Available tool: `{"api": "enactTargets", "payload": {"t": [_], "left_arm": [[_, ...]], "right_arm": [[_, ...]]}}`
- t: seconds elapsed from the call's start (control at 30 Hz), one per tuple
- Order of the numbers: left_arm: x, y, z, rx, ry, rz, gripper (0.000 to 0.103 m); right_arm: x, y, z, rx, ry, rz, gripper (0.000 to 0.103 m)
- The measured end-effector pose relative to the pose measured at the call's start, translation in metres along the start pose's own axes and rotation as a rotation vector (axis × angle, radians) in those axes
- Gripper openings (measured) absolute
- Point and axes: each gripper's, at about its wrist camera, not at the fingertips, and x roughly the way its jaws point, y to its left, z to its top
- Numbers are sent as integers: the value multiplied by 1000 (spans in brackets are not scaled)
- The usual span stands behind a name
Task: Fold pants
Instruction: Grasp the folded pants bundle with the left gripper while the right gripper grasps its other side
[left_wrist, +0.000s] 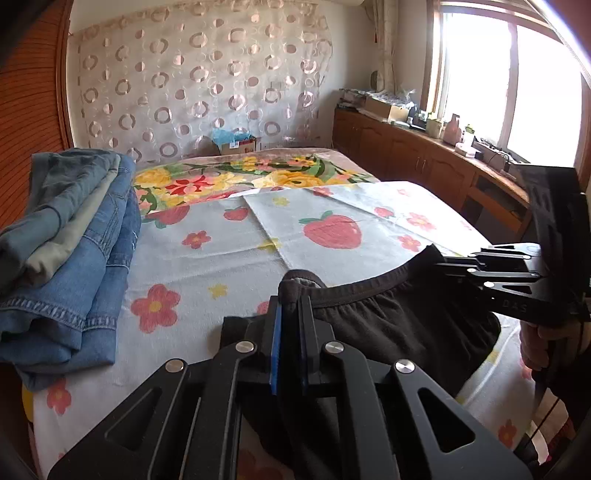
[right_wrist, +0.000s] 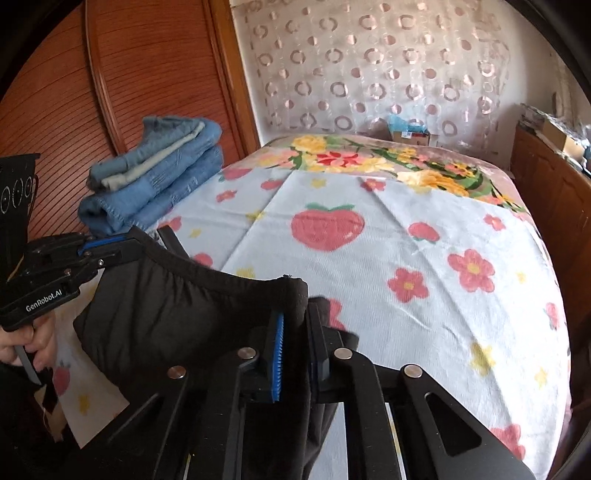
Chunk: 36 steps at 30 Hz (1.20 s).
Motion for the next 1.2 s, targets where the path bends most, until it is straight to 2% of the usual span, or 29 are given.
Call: {"api": "enactTargets", "payload": {"t": [0.17, 0.33, 0.53, 0.67, 0.9, 1.07, 1.2], "left_arm": [[23, 6, -1, -11, 68, 20, 9], [23, 3, -7, 3, 83, 35, 9], [24, 2, -9, 6, 89, 41, 10], [28, 3, -12, 7, 105, 47, 10], [38, 9, -16, -13, 150, 64, 32], [39, 12, -18, -13, 146, 72, 42], [39, 16, -20, -30, 143, 54, 42]], "right_arm": [[17, 3, 0, -3, 32, -41, 10], [24, 8, 2, -18, 42, -54, 10], [19, 7, 2, -16, 45, -59, 18], [7, 9, 0, -26, 30, -77, 40], [-2, 8, -14, -31, 61, -64, 47], [3, -2, -20, -17, 102, -83, 49], [7, -7, -22, 1, 111, -74, 53]]}}
